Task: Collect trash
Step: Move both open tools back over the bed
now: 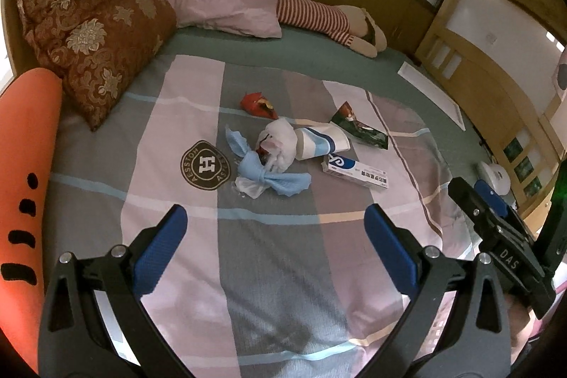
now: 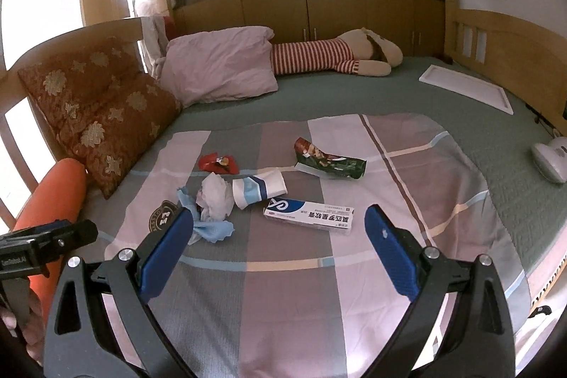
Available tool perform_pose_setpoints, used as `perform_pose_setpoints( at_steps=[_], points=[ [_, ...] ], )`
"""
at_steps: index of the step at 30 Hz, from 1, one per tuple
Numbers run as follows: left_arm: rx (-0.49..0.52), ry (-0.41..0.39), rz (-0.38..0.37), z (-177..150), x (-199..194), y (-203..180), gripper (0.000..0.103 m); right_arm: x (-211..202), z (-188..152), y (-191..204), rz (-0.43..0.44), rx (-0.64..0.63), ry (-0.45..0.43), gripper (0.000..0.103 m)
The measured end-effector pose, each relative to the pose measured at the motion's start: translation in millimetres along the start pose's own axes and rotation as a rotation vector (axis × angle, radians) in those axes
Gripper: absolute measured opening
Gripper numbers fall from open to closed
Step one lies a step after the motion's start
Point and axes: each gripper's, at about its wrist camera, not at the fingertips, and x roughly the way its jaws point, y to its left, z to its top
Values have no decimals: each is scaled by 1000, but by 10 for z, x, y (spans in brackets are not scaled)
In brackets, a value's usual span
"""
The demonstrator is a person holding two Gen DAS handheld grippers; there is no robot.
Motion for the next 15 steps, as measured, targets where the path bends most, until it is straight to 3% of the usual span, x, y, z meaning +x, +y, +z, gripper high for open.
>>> perform_pose_setpoints(
  at_steps=[15],
  points=[
    [26,28,19,-20,97,-55,99,45,-13,9,-8,10,18,96]
  ],
)
